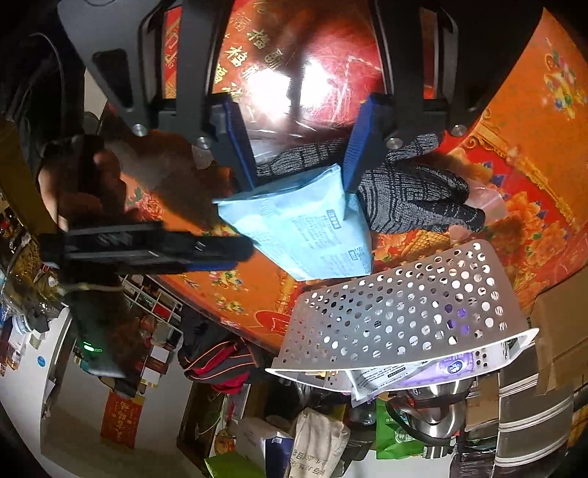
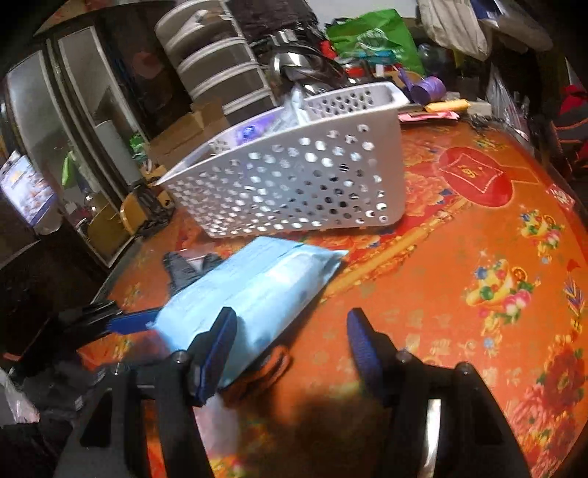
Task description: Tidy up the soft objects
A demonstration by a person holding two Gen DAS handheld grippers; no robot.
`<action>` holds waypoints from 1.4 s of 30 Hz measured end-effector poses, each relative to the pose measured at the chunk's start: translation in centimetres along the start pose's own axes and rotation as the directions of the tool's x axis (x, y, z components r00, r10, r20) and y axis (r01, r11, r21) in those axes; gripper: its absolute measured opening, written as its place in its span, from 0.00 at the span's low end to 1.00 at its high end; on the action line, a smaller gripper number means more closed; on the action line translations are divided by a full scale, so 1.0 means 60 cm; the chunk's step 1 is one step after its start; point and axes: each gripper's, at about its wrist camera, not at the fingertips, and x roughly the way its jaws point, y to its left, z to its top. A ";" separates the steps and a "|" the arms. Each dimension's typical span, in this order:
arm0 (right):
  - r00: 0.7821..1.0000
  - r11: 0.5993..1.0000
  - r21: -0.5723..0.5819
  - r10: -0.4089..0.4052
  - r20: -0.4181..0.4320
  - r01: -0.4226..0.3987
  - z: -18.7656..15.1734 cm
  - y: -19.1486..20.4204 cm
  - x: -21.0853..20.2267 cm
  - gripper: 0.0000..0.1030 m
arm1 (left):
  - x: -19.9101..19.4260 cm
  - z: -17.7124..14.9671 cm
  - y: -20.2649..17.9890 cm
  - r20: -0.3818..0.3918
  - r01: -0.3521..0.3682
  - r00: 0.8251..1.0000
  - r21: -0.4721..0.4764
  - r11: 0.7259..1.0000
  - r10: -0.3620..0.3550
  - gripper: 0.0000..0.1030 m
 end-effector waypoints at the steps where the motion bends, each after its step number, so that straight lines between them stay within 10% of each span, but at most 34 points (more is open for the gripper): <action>1: 1.000 1.000 -0.010 0.010 0.001 -0.010 -0.004 0.007 -0.004 0.61 | 0.001 -0.002 0.000 0.003 -0.001 1.000 -0.001 1.000 0.001 0.41; 18: 0.999 0.982 -0.189 -0.013 -0.034 0.006 -0.034 0.073 0.019 0.34 | 0.017 -0.002 0.008 0.005 -0.026 1.000 -0.012 1.000 0.026 0.17; 42: 0.985 0.943 -0.289 -0.140 0.104 0.165 -0.026 0.144 -0.022 0.15 | -0.022 0.022 -0.008 0.048 -0.106 0.993 -0.060 0.993 0.109 0.11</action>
